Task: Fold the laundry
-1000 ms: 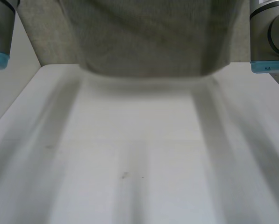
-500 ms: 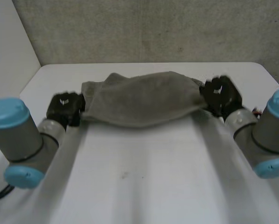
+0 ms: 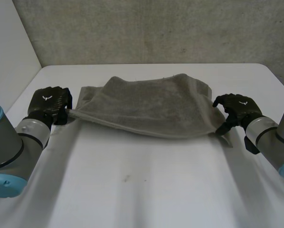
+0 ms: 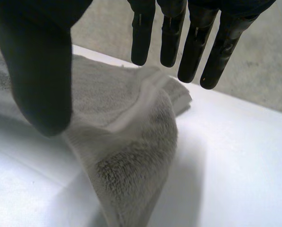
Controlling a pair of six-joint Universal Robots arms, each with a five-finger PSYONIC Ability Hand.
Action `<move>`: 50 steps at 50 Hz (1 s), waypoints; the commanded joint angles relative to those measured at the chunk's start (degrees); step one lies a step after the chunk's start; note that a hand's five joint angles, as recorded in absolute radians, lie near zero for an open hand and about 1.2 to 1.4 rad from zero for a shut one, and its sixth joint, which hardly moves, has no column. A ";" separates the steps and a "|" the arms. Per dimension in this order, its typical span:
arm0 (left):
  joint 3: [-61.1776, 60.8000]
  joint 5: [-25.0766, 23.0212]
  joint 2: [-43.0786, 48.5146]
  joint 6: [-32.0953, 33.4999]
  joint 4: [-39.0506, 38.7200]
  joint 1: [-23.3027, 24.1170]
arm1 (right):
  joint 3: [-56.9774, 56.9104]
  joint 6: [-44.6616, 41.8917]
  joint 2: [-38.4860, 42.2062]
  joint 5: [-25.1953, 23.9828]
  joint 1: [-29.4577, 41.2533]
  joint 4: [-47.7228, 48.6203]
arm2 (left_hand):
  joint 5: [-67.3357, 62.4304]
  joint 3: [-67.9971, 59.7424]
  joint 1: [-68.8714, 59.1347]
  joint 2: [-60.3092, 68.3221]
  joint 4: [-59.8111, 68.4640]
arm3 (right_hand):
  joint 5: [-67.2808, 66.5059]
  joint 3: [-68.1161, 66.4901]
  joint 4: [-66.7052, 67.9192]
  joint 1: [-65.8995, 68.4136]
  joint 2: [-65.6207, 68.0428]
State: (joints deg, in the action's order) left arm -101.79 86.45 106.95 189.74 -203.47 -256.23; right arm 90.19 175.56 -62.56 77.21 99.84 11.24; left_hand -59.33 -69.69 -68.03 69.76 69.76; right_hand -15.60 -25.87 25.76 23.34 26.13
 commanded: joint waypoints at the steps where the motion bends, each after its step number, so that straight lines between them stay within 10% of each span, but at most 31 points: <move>1: -0.43 -0.15 0.01 0.02 0.00 0.03 | 0.68 0.48 0.51 0.75 -0.87 -3.77 | -10.67 -10.31 -11.97 10.24 10.24 | 1.22 1.49 -1.38 1.04 -1.74; 29: -0.26 -0.23 0.10 0.20 -0.09 -0.59 | 2.97 -9.54 5.25 0.93 -0.61 1.76 | -10.67 -10.31 -11.97 10.24 10.24 | -2.82 -2.55 2.66 5.08 2.29; 50: -0.43 -0.23 0.28 0.28 0.00 -0.50 | -4.49 -10.06 11.23 4.26 0.36 5.54 | -10.67 -10.31 -11.97 10.24 10.24 | -31.03 -30.76 30.87 33.29 30.51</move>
State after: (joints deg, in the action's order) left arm -102.14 86.22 107.20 189.93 -203.53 -256.78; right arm 87.69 165.58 -52.14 80.75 99.56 16.70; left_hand -59.33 -69.70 -68.03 69.76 69.77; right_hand -27.88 -40.12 40.00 34.44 39.94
